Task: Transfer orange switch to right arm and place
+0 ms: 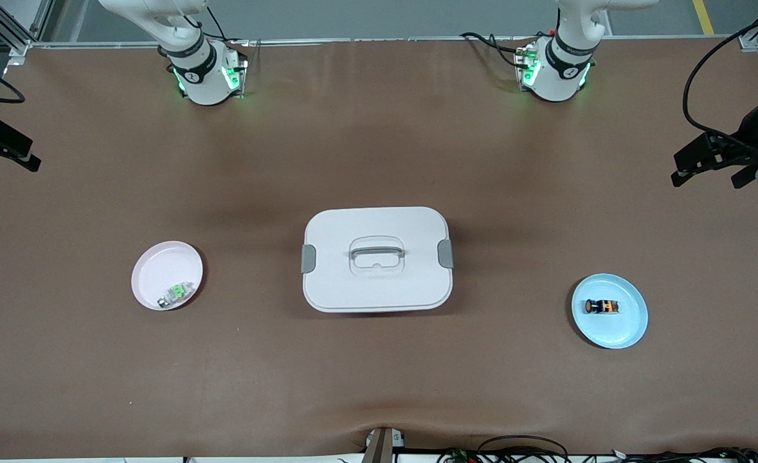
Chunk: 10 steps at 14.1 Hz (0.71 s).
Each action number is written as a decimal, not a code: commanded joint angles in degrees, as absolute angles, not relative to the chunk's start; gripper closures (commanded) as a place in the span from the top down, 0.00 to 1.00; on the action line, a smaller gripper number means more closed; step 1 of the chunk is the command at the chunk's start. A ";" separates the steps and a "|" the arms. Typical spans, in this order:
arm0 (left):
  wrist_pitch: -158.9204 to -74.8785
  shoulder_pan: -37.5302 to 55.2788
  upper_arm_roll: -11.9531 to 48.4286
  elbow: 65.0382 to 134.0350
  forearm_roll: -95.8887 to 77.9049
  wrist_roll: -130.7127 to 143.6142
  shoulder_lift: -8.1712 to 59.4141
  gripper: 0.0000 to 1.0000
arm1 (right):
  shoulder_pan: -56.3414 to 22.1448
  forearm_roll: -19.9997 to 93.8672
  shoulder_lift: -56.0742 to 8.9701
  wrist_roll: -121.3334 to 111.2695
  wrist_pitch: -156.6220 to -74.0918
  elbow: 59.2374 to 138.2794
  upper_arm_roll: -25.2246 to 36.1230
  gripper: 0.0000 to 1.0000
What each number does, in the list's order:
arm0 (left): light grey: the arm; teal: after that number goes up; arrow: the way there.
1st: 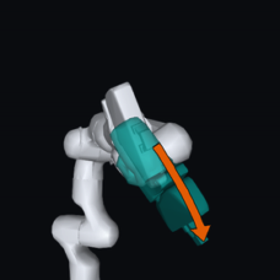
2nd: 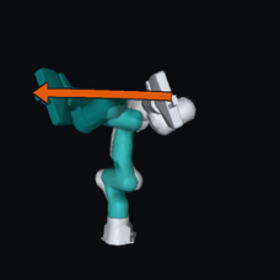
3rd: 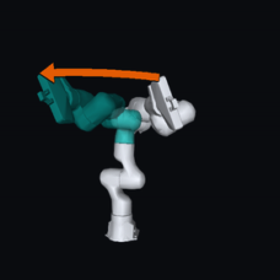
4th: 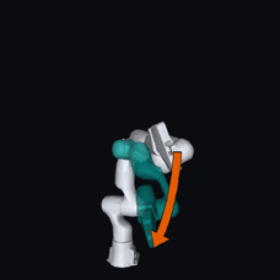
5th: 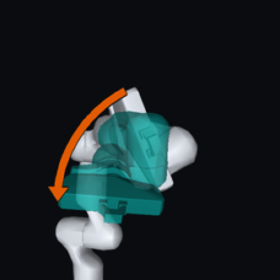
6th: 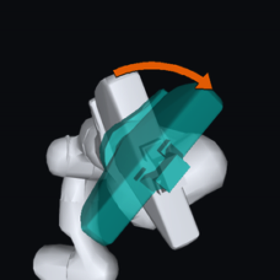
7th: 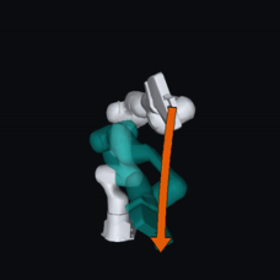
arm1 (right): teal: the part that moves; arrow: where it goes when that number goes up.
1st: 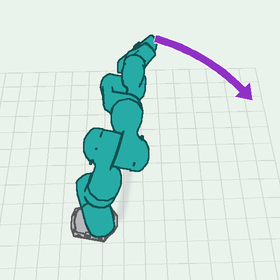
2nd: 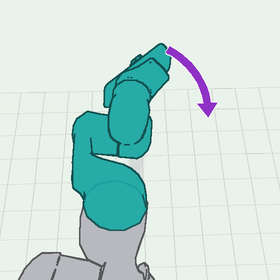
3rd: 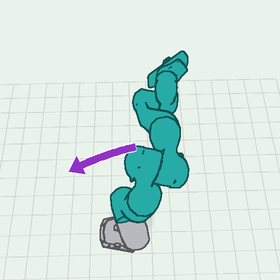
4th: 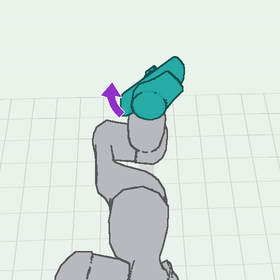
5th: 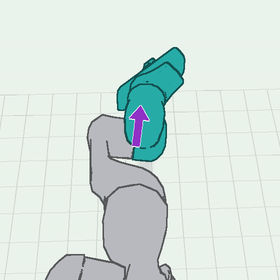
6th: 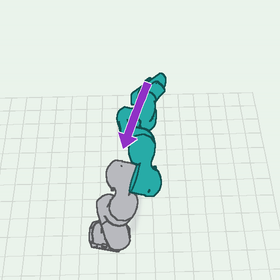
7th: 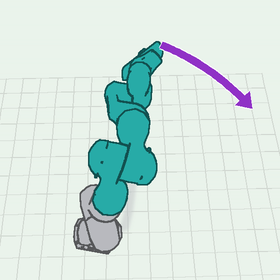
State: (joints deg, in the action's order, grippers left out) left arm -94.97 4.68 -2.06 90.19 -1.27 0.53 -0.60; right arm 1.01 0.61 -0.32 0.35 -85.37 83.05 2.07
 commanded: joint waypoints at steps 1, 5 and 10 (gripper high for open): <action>-95.10 4.57 -1.93 89.47 -0.18 0.70 -0.44 1.00 | 0.79 1.23 0.26 0.53 -85.43 82.88 2.37 1.00; -95.10 4.57 -1.93 89.47 -0.26 0.70 -0.44 1.00 | 0.79 1.14 0.18 0.53 -85.60 82.88 2.29 1.00; -95.10 3.87 -2.55 89.47 -1.40 0.26 -0.09 1.00 | 0.79 1.23 0.18 0.53 -85.69 82.88 2.37 1.00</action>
